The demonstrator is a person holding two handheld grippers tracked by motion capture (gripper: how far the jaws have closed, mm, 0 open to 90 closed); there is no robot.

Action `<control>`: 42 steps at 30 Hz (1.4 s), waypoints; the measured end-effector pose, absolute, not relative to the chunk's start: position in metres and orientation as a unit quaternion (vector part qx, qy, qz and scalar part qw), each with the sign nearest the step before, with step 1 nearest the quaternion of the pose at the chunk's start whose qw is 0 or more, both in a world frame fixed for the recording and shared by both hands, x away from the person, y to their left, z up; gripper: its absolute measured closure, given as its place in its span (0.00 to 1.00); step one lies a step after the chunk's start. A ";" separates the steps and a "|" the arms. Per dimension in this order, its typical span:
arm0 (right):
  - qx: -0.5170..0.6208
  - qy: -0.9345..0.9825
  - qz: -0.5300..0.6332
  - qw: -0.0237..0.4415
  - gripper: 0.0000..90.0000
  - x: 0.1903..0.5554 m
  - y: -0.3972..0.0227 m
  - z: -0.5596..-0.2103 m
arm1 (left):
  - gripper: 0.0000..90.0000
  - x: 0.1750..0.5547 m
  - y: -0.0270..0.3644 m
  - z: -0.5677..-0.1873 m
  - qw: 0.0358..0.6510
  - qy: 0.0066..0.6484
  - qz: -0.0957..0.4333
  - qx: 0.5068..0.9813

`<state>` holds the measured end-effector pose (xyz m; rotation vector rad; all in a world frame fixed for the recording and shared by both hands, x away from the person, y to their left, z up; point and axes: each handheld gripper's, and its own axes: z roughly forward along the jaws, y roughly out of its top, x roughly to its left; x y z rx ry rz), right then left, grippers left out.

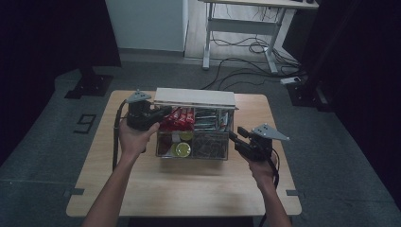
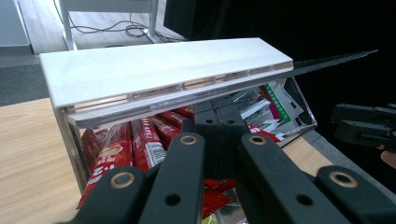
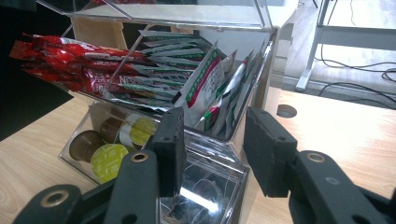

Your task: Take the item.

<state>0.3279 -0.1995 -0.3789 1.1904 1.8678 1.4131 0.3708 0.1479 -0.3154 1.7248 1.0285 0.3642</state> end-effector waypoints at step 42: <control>0.429 0.695 0.518 0.254 0.69 0.348 -0.174 -0.371 | 1.00 0.372 0.147 -0.316 0.523 0.430 0.149 0.721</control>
